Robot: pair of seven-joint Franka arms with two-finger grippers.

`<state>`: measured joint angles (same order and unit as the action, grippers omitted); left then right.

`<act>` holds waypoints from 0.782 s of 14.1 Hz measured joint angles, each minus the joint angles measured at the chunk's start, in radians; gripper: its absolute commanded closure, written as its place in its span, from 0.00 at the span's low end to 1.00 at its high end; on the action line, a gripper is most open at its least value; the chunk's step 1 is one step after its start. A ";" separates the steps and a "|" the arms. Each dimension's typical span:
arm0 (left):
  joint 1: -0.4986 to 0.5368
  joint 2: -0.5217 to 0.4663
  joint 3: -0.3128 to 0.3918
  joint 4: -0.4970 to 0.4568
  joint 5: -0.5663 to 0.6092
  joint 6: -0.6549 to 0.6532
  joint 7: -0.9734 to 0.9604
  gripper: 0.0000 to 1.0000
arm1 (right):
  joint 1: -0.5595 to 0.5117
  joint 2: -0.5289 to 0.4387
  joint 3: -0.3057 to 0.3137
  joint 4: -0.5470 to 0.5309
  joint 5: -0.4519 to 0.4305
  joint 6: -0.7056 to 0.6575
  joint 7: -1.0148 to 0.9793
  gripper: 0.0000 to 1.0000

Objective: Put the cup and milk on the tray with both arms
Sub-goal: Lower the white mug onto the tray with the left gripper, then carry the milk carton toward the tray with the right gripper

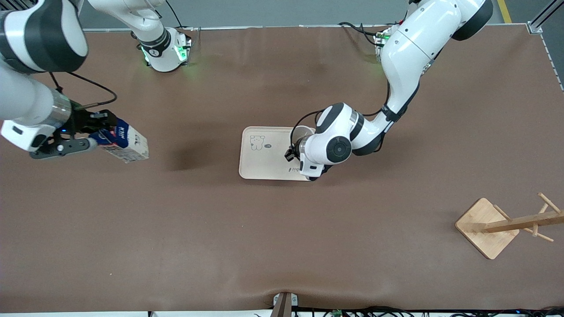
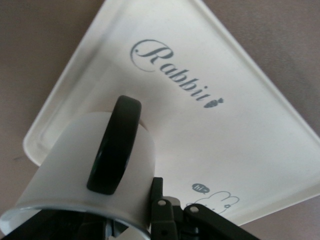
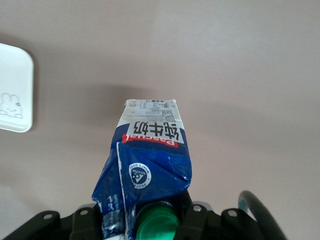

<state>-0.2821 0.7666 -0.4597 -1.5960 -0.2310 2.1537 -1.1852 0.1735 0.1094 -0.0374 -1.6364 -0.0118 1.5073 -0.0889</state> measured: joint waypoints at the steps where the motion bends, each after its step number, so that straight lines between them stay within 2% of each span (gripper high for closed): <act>1: 0.000 0.000 0.002 0.009 0.000 -0.025 0.000 1.00 | 0.030 0.007 0.001 0.001 0.010 0.003 0.028 1.00; 6: -0.005 0.014 0.003 0.023 0.000 -0.038 -0.010 1.00 | 0.144 0.055 0.002 0.010 0.030 0.079 0.158 1.00; 7: -0.005 0.019 0.003 0.029 0.000 -0.038 -0.011 0.95 | 0.160 0.064 0.002 0.017 0.030 0.083 0.187 1.00; 10: -0.005 0.037 0.003 0.055 0.000 -0.038 -0.014 0.04 | 0.196 0.102 0.002 0.082 0.032 0.088 0.252 1.00; 11: -0.005 0.042 0.003 0.061 0.000 -0.038 -0.014 0.00 | 0.210 0.115 0.002 0.102 0.034 0.088 0.279 1.00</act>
<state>-0.2868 0.8089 -0.4567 -1.5354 -0.2315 2.1156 -1.1994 0.3830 0.2239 -0.0353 -1.5341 0.0222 1.5950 0.1904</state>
